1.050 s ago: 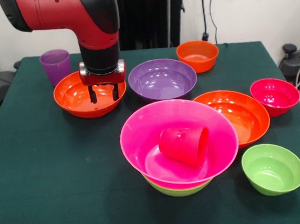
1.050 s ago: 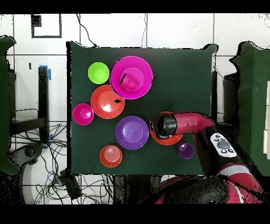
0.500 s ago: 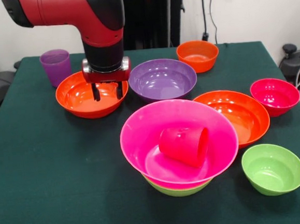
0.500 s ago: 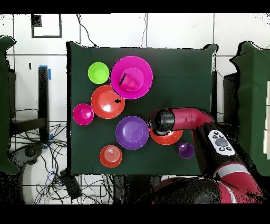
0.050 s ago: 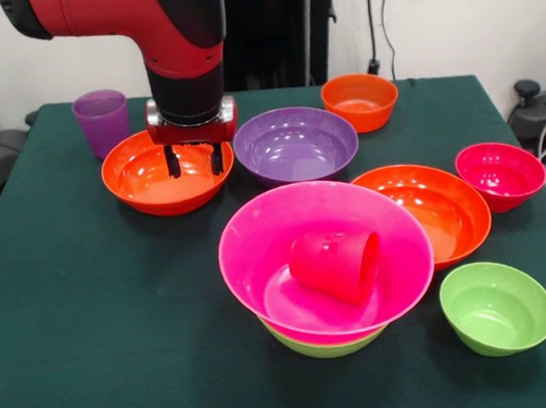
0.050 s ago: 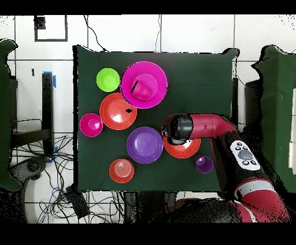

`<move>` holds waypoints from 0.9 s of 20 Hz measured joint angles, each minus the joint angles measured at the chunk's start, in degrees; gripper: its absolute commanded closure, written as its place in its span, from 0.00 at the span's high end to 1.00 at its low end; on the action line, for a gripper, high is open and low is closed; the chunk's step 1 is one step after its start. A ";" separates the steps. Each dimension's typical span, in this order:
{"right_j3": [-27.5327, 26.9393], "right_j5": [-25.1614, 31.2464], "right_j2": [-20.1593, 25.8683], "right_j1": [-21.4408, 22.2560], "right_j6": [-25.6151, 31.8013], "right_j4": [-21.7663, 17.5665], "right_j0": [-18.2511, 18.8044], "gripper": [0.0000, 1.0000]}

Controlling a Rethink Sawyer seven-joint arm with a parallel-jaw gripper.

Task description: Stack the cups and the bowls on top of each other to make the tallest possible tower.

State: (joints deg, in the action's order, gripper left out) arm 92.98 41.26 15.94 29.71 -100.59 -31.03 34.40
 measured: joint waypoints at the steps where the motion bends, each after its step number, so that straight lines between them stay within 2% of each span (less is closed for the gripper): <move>1: -0.05 0.20 0.00 0.09 0.00 0.06 -0.01 1.00; 18: -1.99 1.05 0.63 -0.09 0.00 1.40 -0.04 1.00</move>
State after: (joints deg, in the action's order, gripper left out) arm 91.00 42.32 16.57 29.61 -100.59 -29.63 34.36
